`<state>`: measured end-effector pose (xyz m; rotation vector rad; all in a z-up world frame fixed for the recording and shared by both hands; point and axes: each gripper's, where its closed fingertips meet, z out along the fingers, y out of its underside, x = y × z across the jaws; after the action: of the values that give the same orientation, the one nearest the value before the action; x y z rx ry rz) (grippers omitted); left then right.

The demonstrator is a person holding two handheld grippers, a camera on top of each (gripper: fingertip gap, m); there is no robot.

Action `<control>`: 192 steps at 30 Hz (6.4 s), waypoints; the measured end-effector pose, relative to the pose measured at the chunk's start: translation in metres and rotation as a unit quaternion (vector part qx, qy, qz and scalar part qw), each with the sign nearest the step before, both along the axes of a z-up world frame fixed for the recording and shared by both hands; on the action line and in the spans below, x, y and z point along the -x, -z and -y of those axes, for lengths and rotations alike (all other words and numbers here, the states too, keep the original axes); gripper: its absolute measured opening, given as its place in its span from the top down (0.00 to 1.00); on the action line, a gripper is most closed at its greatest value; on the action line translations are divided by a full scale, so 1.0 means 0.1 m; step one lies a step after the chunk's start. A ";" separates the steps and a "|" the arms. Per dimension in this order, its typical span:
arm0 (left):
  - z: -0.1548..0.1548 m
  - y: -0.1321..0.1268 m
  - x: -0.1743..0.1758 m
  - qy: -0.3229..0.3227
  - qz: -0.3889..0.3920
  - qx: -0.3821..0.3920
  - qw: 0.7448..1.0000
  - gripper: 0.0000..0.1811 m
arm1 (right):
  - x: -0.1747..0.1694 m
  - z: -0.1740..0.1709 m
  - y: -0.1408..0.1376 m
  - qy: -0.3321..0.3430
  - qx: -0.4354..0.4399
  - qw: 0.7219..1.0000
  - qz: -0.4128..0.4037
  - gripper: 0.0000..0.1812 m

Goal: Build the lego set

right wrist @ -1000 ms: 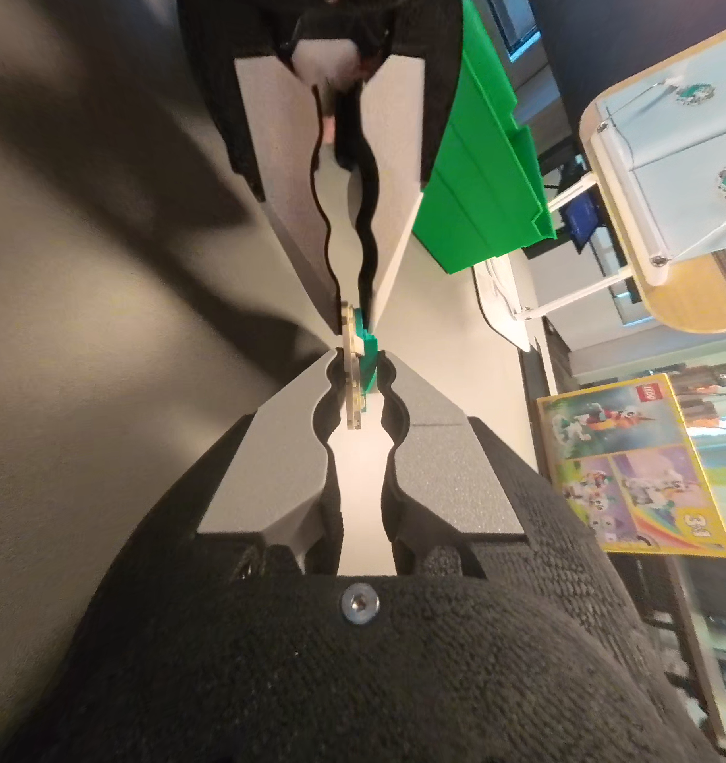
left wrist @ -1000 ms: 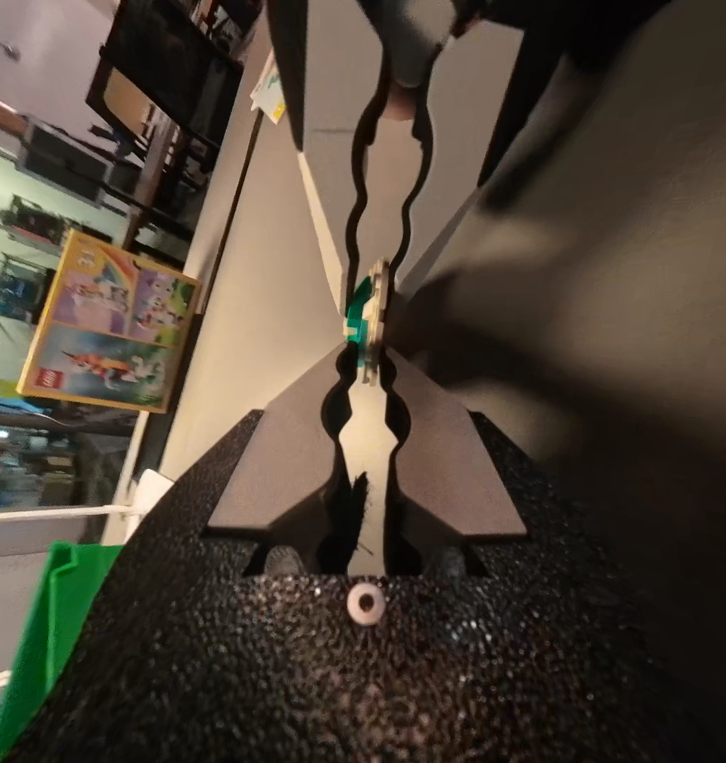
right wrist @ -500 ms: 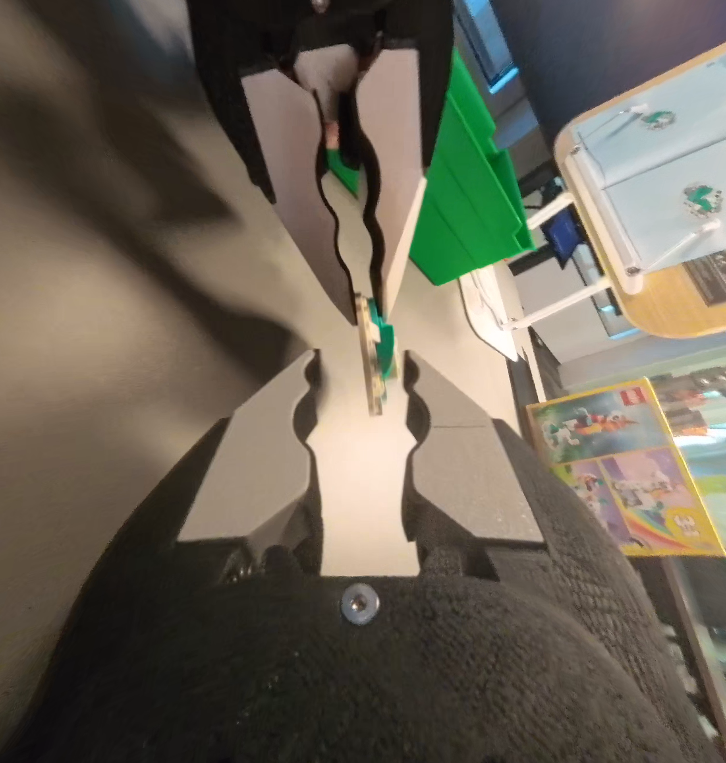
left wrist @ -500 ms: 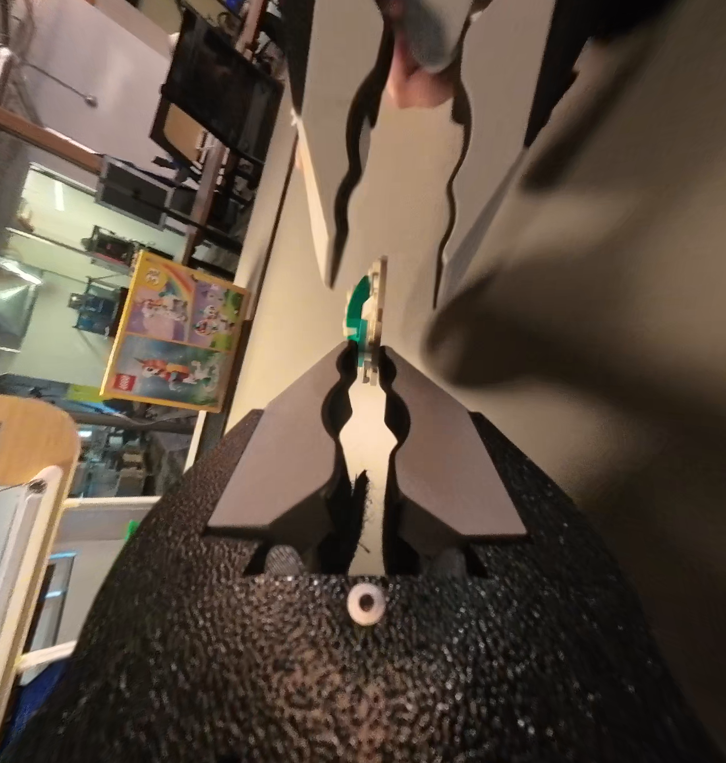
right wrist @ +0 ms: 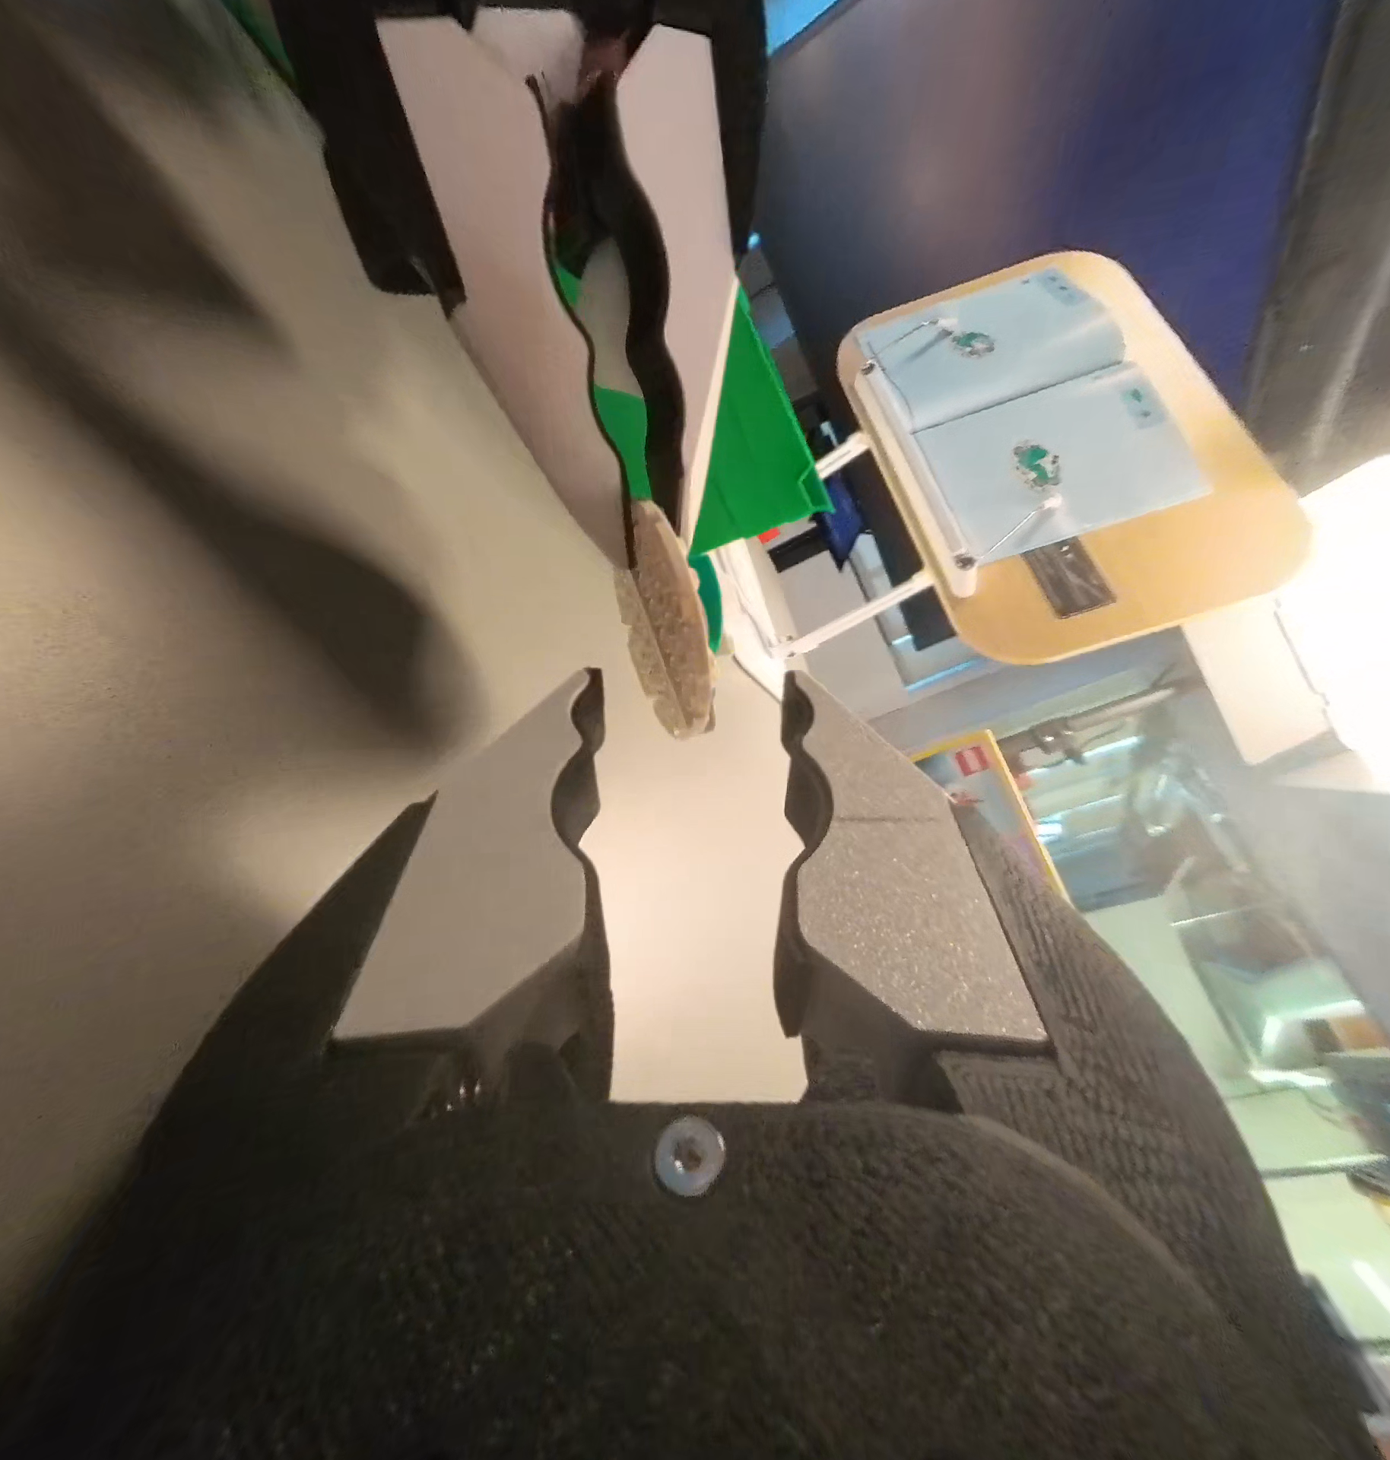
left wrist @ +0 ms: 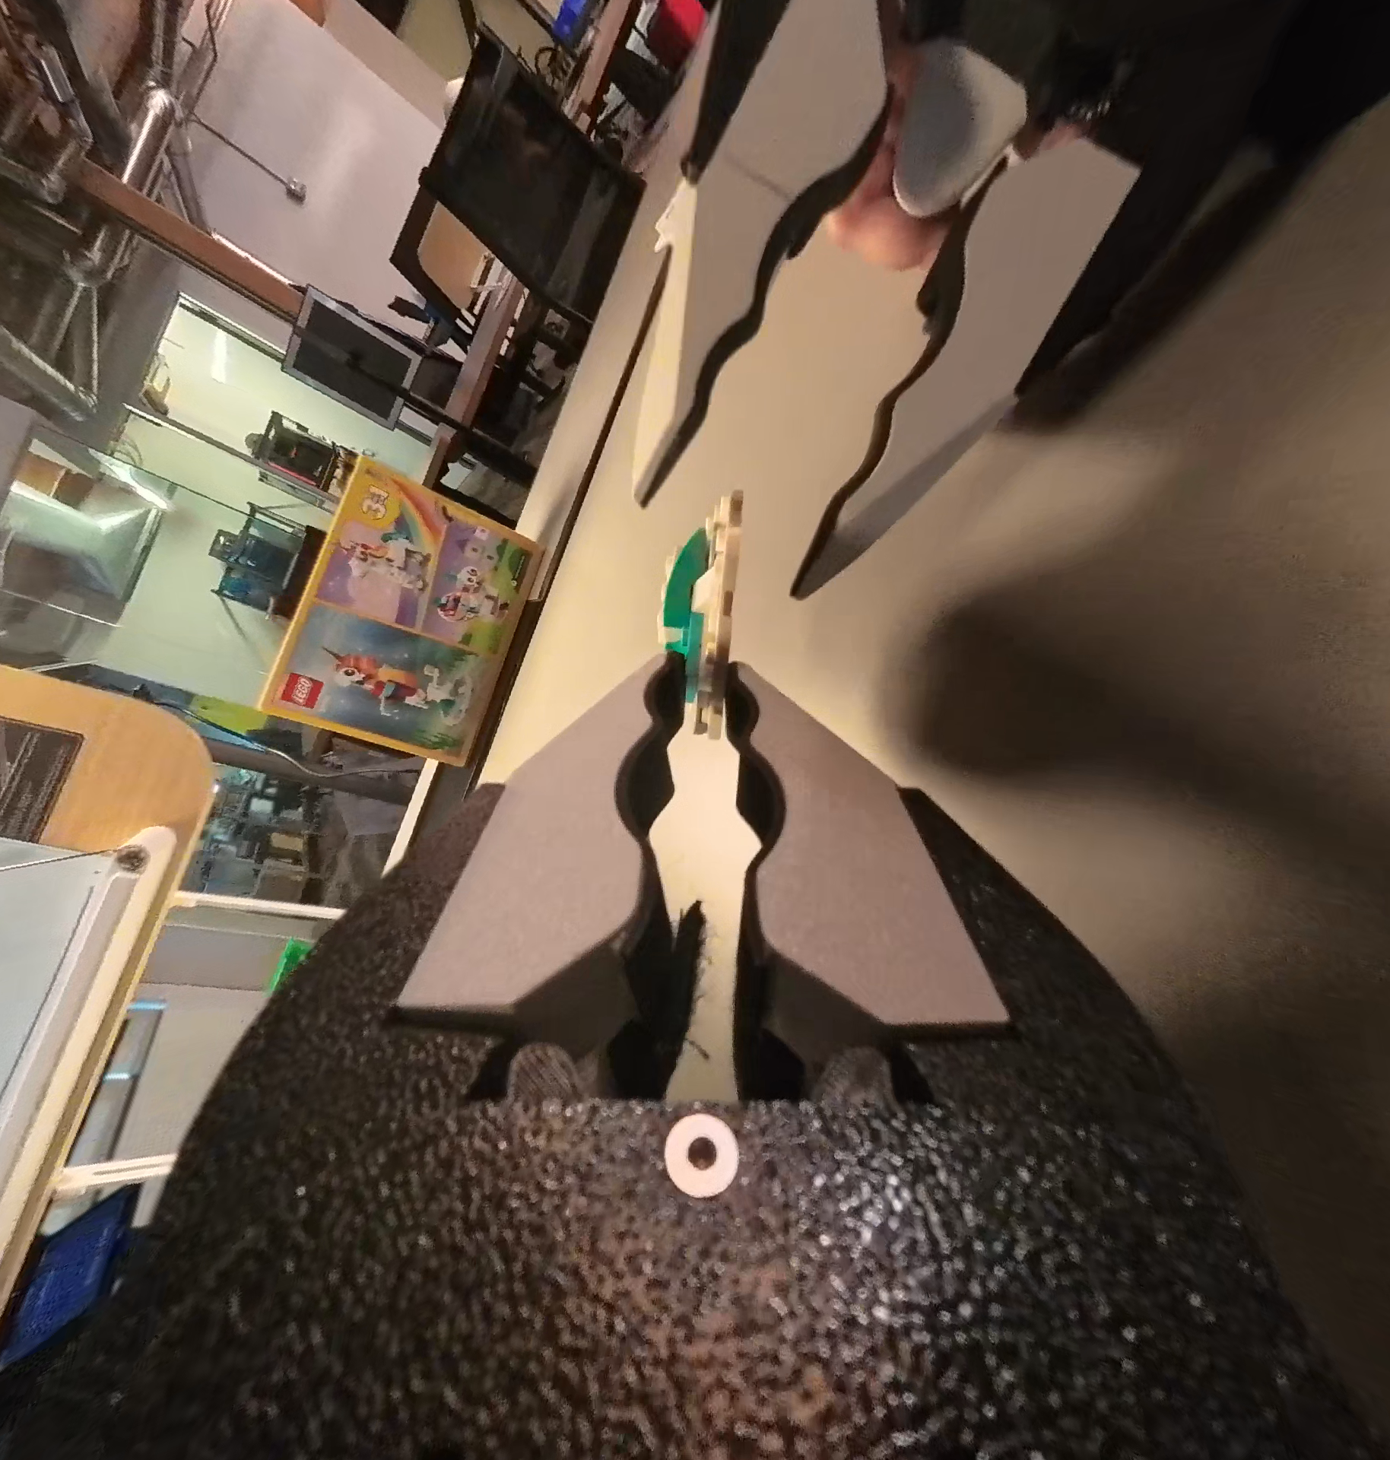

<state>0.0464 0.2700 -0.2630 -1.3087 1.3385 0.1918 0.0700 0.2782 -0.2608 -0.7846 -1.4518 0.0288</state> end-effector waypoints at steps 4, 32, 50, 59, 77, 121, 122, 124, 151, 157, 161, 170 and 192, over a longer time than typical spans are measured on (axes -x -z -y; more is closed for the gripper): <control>0.05 0.03 -0.02 0.024 0.008 0.024 0.999 0.96 | 0.07 0.03 -0.04 -0.013 0.021 1.000 -0.019 0.78; 0.21 0.07 -0.03 0.099 0.101 0.181 0.973 0.96 | 0.14 0.30 -0.01 -0.066 0.136 0.988 -0.002 0.93; 0.24 0.12 -0.05 0.111 0.098 0.200 0.969 0.96 | 0.08 0.33 0.01 -0.082 0.180 0.980 -0.012 0.95; 0.22 0.16 -0.05 0.103 0.077 0.181 0.975 0.96 | 0.09 0.31 0.06 -0.080 0.141 0.987 -0.008 0.94; 0.17 -0.09 -0.07 0.092 0.110 0.078 0.987 0.83 | 0.11 0.19 0.03 -0.043 0.052 0.998 0.003 0.89; -0.23 -0.19 0.19 -0.041 0.243 0.134 0.960 0.53 | 0.52 -0.51 -0.13 -0.038 -0.207 0.977 0.018 0.89; -0.24 -0.19 0.19 -0.042 0.243 0.134 0.960 0.53 | 0.52 -0.51 -0.13 -0.037 -0.207 0.977 0.019 0.89; -0.24 -0.19 0.21 -0.044 0.243 0.132 0.960 0.53 | 0.52 -0.51 -0.13 -0.036 -0.208 0.977 0.020 0.89; -0.25 -0.26 0.22 -0.057 0.243 0.118 0.961 0.55 | -0.16 -0.37 0.43 0.084 -0.189 0.934 0.292 0.89; -0.23 -0.28 0.21 -0.054 0.250 0.122 0.959 0.54 | -0.27 -0.26 0.47 0.063 -0.132 0.935 0.324 0.85; -0.24 -0.25 0.20 -0.056 0.246 0.125 0.960 0.54 | -0.33 -0.19 0.45 0.047 -0.081 0.941 0.326 0.82; -0.23 -0.24 0.17 -0.052 0.249 0.134 0.958 0.53 | -0.53 -0.09 0.37 0.056 0.113 0.948 0.293 0.64; 0.74 -2.50 0.98 -0.171 0.397 -0.069 0.899 0.75 | 0.60 0.72 -2.81 0.072 0.089 0.971 -0.212 0.73</control>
<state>-0.0515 0.1961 -0.0126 -1.2857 0.3907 -0.0174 0.0095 0.2061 0.0199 -0.9627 -0.9930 0.2065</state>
